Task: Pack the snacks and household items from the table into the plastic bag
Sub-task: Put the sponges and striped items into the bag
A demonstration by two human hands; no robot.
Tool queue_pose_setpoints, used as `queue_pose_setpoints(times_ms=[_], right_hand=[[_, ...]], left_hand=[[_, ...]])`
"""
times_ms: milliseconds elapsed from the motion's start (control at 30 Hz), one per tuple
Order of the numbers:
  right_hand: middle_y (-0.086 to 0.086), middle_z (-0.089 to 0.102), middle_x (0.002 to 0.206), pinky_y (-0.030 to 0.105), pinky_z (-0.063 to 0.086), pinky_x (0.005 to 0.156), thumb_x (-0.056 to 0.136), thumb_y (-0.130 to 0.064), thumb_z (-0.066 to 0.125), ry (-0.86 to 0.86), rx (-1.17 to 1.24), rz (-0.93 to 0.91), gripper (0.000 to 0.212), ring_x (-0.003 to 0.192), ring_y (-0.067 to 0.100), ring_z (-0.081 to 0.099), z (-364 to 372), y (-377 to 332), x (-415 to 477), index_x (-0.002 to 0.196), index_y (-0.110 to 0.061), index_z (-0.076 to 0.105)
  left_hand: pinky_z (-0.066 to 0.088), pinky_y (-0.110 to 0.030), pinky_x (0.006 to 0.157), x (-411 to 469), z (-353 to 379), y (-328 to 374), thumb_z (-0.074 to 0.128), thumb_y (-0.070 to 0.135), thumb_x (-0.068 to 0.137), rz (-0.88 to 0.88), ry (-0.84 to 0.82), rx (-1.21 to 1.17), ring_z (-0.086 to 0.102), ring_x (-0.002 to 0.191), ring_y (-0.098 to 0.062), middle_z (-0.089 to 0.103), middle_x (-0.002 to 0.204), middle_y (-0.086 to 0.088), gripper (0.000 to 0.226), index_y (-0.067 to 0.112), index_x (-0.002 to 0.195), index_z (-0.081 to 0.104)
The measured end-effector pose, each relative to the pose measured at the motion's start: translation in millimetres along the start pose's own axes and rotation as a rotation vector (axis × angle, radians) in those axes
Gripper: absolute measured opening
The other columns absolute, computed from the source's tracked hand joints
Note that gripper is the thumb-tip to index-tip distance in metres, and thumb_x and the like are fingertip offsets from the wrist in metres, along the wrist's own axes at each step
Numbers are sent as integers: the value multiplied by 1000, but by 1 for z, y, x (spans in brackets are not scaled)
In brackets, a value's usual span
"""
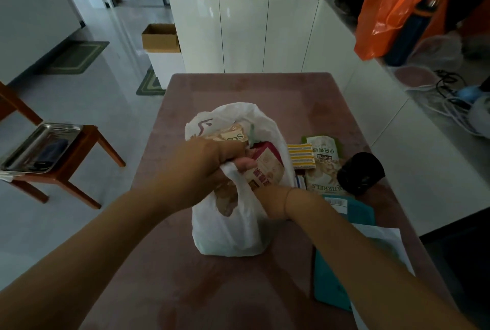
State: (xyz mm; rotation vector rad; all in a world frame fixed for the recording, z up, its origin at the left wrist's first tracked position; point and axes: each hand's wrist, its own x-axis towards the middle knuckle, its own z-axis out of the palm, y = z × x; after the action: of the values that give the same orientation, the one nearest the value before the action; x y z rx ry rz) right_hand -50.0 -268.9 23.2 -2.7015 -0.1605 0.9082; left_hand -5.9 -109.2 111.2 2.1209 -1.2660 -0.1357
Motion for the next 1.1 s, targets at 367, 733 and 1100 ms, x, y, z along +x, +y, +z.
queue_pose_setpoints(times_ms=[367,733,1100], right_hand=[[-5,69,106,18,55,83,90,-24,61,368,956,-96,25,98,6,66,-29,81,-55,111,-12,65],[21,44,139,39,36,106,97,-20,39,593,1176,963,42,126,35,45,70,128,69,134,0,40],[16,50,138,45,42,105,83,-41,66,506,984,551,65,123,35,51,-7,218,68,136,-10,47]], left_hand=[[49,-8,66,11,4,-1,72,25,76,-80,-65,-77,61,83,1,64,73,17,7,26,76,65],[57,-32,70,22,23,4,68,26,80,-153,-15,27,63,84,-8,67,87,8,5,27,82,63],[42,-8,66,26,29,16,58,37,79,-96,6,269,55,75,-2,63,81,12,14,25,83,64]])
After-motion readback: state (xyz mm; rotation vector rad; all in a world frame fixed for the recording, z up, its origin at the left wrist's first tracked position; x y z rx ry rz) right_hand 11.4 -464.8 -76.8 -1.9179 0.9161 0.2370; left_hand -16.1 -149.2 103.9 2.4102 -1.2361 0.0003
